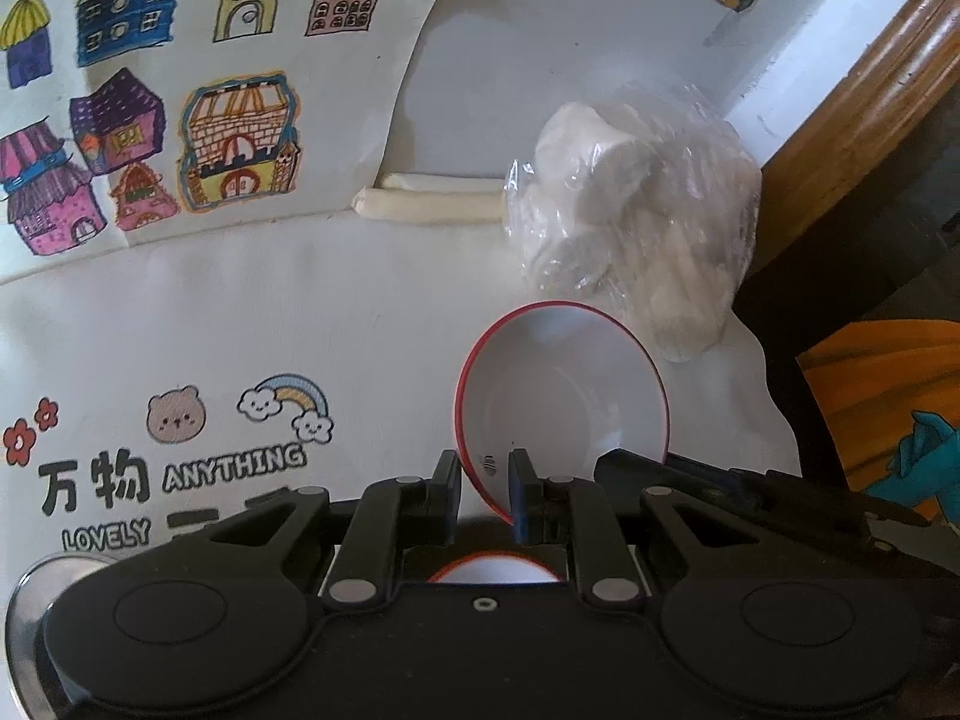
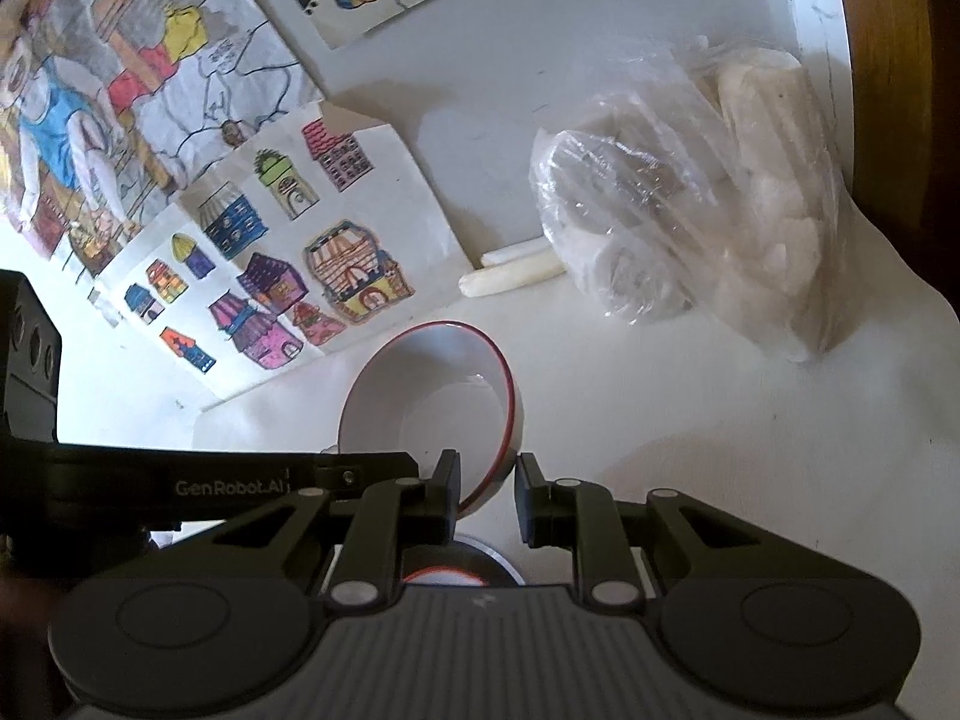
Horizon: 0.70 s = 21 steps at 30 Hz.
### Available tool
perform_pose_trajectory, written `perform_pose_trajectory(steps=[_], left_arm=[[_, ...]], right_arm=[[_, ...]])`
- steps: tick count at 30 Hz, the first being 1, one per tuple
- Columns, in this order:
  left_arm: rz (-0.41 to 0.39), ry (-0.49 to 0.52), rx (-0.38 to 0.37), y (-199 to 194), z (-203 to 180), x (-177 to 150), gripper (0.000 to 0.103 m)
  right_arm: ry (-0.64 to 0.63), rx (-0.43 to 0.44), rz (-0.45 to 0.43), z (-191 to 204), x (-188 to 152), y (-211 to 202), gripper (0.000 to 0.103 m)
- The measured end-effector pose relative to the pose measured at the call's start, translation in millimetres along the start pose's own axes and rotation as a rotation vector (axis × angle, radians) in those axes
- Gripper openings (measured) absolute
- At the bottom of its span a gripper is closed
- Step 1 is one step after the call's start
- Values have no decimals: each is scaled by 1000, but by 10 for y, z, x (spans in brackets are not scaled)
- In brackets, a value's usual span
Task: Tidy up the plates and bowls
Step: 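Lift the smaller white bowl with both grippers and lower it into the stack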
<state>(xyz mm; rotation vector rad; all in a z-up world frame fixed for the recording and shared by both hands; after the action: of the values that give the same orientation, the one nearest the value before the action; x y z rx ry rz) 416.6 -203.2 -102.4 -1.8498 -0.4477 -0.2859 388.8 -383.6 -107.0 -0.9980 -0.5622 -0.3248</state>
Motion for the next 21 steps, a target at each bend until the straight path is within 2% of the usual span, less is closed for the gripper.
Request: perform_pose_trajectory(steps=[11, 21], left_arm=[[20, 3, -3, -104, -1, -318, 18], [59, -25, -5, -137, 57, -597, 18]], right_arm=[[-10, 6, 37, 137, -249, -97, 22], [-29, 14, 107, 197, -476, -140, 22]])
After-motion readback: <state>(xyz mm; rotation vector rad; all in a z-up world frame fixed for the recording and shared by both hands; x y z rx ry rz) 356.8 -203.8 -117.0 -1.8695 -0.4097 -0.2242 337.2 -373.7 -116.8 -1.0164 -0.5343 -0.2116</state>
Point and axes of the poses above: each gripper's, at about its wrist camera, not at the fingertips, and y roughly the way its jaws point, z to its left, x to its top, the point moved 1 cm from there along y, roughly the way its jaws point, and after that the axes turned 2 degrees about z, right-handed, at the moved point
